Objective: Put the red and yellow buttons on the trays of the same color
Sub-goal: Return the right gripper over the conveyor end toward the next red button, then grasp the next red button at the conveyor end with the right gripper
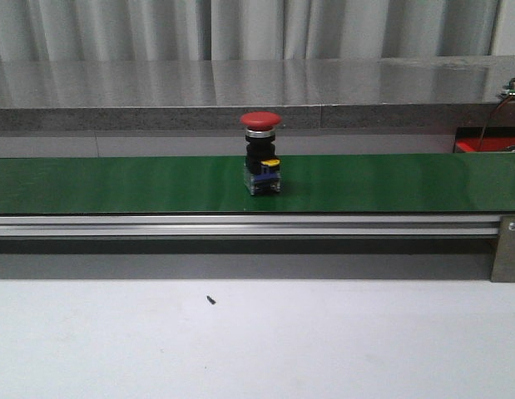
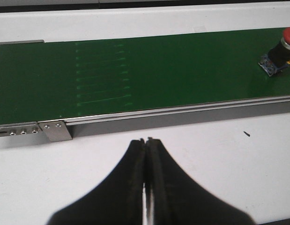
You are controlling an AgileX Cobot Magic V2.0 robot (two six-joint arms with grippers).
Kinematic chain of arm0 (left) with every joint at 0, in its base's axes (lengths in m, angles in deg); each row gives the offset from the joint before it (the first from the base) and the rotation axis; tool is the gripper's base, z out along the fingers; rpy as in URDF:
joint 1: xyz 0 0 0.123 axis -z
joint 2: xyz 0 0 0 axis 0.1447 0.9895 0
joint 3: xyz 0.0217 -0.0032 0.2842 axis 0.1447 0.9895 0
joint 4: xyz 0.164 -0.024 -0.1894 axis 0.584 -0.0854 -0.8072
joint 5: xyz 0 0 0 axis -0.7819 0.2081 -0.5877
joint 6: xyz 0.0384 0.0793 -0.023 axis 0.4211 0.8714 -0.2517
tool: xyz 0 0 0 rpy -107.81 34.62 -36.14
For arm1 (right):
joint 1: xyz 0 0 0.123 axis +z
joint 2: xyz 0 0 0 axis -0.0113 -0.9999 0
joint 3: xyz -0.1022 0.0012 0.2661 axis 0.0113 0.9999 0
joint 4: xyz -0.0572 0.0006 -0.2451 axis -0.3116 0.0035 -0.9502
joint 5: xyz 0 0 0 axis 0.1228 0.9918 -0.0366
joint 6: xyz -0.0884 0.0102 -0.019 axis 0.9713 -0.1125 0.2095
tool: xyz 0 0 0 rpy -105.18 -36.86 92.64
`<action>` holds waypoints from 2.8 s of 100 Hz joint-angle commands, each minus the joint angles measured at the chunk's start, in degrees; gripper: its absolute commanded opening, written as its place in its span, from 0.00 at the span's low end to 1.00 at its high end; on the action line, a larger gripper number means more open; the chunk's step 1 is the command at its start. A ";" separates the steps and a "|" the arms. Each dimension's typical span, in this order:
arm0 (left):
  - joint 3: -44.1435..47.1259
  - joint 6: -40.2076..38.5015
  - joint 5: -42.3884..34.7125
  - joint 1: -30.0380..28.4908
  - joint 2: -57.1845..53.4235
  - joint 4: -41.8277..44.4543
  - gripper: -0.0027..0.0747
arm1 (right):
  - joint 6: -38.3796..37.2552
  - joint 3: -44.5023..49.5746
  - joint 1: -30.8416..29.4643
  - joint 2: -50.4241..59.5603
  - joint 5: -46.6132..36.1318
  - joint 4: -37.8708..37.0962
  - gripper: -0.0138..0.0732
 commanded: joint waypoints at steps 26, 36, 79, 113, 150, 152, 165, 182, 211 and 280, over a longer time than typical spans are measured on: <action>-1.51 -0.03 -3.48 0.43 -0.11 -1.95 0.01 | 6.47 -1.99 -0.22 12.29 1.12 1.69 0.74; -1.51 -0.03 -3.48 0.43 -0.11 -1.95 0.01 | 7.26 -1.99 0.40 15.08 4.59 1.69 0.74; -1.51 -0.03 -3.48 0.43 -0.11 -1.95 0.01 | 9.33 -1.99 7.93 20.81 21.09 1.69 0.75; -1.51 -0.03 -3.48 0.43 -0.11 -1.95 0.01 | 11.70 -1.99 16.31 20.57 40.01 1.28 0.74; -1.51 -0.03 -3.48 0.43 -0.11 -1.95 0.01 | 11.64 -1.99 29.88 20.57 44.26 -4.80 0.74; -1.51 -0.03 -3.48 0.43 -0.11 -1.95 0.01 | 11.64 -1.99 30.48 20.57 44.26 -4.94 0.74; -1.51 -0.03 -3.48 0.43 -0.11 -1.95 0.01 | 11.64 -1.99 33.41 20.57 44.20 -5.34 0.74; -1.51 -0.03 -3.48 0.43 -0.11 -1.95 0.01 | 11.64 -1.99 35.63 20.57 43.55 -5.96 0.74; -1.51 -0.03 -3.48 0.43 -0.11 -1.95 0.01 | 11.64 -1.99 36.30 20.26 43.02 -6.00 0.74; -1.51 -0.03 -3.48 0.43 -0.11 -1.95 0.01 | 7.33 -1.99 36.30 15.75 42.56 -16.96 0.49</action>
